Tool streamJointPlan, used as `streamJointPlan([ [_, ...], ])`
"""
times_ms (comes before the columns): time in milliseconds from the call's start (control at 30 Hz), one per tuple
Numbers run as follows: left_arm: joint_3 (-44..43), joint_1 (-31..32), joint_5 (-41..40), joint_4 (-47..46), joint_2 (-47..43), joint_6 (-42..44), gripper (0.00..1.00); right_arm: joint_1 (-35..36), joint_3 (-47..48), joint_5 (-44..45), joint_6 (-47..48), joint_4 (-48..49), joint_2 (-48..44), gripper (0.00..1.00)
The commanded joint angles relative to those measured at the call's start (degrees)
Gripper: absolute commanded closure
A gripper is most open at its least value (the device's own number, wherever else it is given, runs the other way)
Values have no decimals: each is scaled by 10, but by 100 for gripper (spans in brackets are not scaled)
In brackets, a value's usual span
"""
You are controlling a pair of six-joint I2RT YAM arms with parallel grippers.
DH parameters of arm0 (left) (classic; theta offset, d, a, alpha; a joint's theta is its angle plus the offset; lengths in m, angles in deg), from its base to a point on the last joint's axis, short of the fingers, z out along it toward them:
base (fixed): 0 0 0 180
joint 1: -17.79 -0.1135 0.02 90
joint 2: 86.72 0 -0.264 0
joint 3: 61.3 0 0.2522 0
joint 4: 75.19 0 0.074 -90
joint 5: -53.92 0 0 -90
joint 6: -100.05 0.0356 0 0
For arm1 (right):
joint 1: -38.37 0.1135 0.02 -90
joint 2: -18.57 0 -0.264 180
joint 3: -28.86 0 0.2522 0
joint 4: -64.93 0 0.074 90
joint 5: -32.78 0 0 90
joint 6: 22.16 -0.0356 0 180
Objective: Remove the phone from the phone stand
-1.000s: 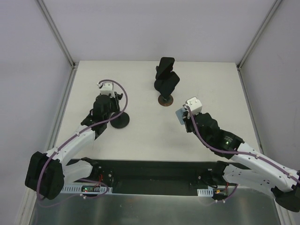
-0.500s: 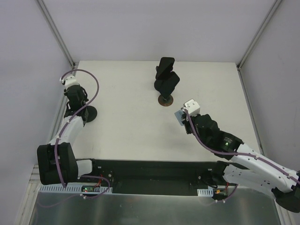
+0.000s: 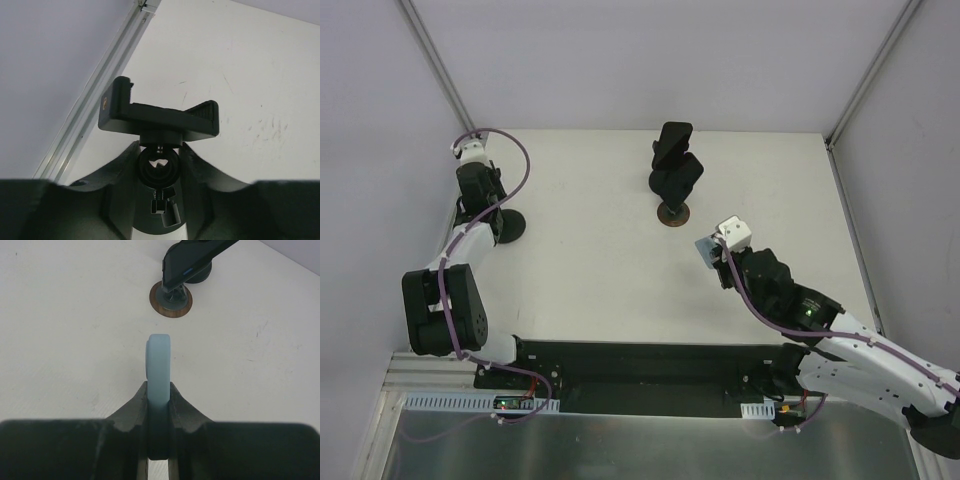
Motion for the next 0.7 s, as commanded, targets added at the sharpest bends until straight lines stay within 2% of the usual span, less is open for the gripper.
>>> streamJointPlan([
  [0,-25,-1,58,-28,-3,17,58,-2,11,6,4,48,-15,99],
  [100,-11,-2,69,-25,-35,2,34,-2,12,5,3,47,-14,99],
  [200,-6,-1,63,-6,-77,-23,19,-3,16,4,-1,47,-10,99],
  [300,-17,8,62,24,-118,-38,7,-3,18,5,-8,47,-4,99],
  [400,-22,35,41,45,-162,-30,1,-3,17,12,-24,46,-2,99],
  [467,-22,57,26,53,-198,-10,1,-5,19,18,-34,47,-2,99],
  [667,-9,204,-18,61,-274,55,1,-18,37,21,-72,15,10,99],
])
